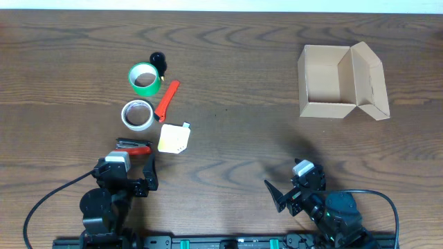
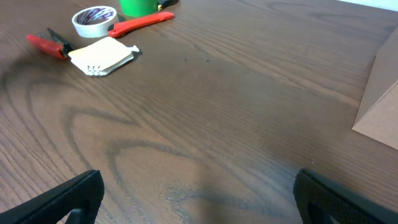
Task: Pack container
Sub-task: 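Raise the right gripper and move it toward the cardboard box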
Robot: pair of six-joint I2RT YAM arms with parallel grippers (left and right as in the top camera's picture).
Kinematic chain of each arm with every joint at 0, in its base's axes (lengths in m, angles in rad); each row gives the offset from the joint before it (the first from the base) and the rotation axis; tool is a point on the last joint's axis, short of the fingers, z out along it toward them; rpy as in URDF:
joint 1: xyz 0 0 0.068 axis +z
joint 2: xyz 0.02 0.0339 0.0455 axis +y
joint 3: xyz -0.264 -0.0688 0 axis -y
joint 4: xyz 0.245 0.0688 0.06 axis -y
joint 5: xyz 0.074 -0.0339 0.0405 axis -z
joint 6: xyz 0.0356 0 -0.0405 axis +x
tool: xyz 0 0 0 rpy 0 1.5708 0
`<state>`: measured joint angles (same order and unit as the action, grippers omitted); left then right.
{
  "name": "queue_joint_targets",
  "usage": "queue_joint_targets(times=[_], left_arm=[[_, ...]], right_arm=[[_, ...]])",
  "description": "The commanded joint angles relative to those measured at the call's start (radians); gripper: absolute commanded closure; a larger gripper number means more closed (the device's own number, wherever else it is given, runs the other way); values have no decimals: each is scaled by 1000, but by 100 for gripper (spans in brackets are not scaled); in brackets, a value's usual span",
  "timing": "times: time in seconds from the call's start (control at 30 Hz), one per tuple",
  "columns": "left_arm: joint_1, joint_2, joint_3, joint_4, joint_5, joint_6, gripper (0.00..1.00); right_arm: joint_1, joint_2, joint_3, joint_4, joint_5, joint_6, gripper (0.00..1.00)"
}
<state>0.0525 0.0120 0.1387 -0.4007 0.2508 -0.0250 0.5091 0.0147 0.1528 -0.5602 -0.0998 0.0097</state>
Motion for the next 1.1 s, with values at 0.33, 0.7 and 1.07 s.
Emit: queue_joint_targets(times=[0.33, 0.7, 1.07], left_arm=[[6, -8, -20, -3, -14, 14, 5], [6, -8, -20, -3, -14, 14, 5], [6, -8, -20, -3, -14, 14, 5]], right_arm=[[10, -9, -4, 0, 6, -18, 1], [10, -9, -4, 3, 0, -10, 1], [9, -9, -5, 56, -36, 862, 1]])
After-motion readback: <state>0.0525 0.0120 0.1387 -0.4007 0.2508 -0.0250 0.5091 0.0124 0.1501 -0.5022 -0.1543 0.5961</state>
